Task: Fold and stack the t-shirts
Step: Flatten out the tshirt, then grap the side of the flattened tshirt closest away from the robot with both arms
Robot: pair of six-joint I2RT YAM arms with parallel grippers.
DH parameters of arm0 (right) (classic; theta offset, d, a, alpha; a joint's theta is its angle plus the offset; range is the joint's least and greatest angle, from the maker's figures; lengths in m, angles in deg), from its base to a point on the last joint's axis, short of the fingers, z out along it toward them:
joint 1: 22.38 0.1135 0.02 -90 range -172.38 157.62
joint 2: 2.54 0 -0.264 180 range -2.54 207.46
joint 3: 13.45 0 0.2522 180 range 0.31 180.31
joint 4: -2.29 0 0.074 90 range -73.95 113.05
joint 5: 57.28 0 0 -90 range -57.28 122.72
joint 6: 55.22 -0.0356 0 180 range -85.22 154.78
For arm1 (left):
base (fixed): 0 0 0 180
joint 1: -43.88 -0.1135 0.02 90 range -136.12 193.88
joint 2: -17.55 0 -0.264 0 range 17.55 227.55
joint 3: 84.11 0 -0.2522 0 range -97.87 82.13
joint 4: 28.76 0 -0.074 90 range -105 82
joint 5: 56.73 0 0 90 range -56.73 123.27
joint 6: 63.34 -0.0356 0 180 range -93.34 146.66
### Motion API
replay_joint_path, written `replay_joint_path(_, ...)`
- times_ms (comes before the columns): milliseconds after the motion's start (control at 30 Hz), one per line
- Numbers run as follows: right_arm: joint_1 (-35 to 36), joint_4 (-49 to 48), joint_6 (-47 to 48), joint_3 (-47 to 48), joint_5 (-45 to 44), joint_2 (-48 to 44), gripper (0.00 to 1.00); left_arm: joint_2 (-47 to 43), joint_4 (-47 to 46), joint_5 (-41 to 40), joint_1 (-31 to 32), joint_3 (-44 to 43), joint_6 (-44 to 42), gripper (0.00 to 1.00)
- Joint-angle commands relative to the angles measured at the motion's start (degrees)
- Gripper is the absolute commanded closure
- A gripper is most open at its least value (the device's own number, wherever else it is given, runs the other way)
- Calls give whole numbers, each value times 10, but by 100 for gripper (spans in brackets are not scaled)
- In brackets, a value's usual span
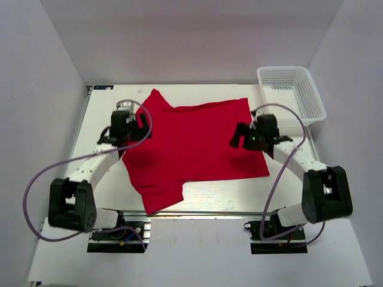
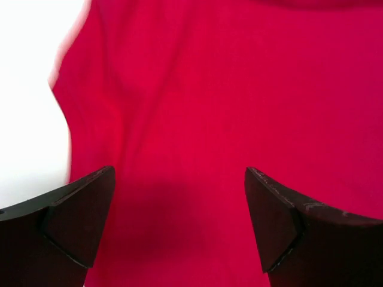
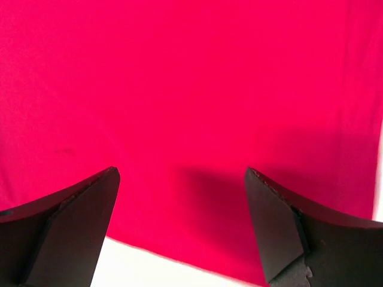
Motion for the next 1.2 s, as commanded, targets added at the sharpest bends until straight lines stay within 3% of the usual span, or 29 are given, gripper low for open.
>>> replay_joint_path(0, -5, -42, -54, -61, -1, -58, 10, -64, -60, 73, 3, 103, 31, 1)
replay_joint_path(167, -8, -86, -81, -123, 7, -96, 10, -58, -92, 40, -6, 149, 44, 1)
replay_joint_path(367, -15, -89, -96, -149, 22, -62, 10, 1, -155, 19, -6, 184, 50, 1)
replay_joint_path(500, -20, -96, -105, -160, 20, -43, 10, 64, -116, -25, -12, 162, 70, 1)
replay_joint_path(833, -43, -116, -107, -156, 35, 25, 10, 185, -92, 2, -61, 90, 103, 1)
replay_joint_path(967, -43, -126, -103, -133, 48, 59, 10, 204, -92, 39, -61, 38, 76, 1)
replay_joint_path(1167, -41, -109, -76, -97, 57, 34, 10, 186, -62, 64, -61, -16, 44, 1)
